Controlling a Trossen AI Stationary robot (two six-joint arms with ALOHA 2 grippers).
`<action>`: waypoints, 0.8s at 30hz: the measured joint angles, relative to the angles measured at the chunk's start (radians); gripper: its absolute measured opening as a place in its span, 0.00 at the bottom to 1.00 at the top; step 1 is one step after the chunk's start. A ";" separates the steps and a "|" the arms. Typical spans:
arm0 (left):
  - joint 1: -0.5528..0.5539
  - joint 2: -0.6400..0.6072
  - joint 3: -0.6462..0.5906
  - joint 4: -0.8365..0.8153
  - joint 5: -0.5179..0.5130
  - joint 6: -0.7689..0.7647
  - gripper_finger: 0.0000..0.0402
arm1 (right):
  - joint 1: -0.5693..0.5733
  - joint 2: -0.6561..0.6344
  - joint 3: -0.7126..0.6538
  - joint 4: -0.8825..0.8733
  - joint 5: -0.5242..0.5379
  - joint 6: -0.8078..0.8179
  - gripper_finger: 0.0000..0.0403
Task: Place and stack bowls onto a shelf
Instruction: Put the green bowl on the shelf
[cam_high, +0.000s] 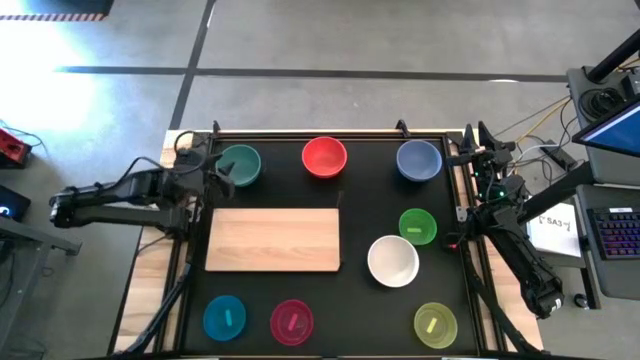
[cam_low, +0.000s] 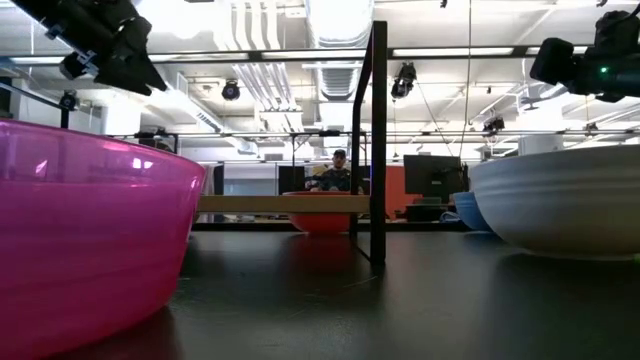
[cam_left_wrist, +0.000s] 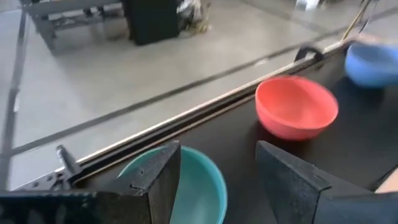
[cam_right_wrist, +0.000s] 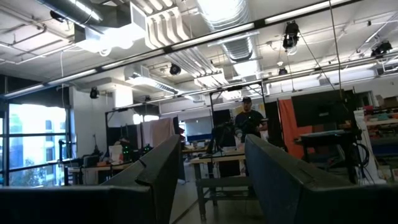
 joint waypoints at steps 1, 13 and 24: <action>0.007 0.023 0.019 -0.026 0.000 -0.012 0.48 | 0.000 0.000 0.000 0.000 0.000 0.000 0.42; 0.248 0.248 0.127 -0.147 0.250 0.020 0.48 | 0.000 0.000 0.000 0.000 0.000 0.000 0.42; 0.518 0.421 0.140 -0.143 0.559 0.191 0.48 | 0.000 0.000 0.000 0.000 0.000 0.000 0.42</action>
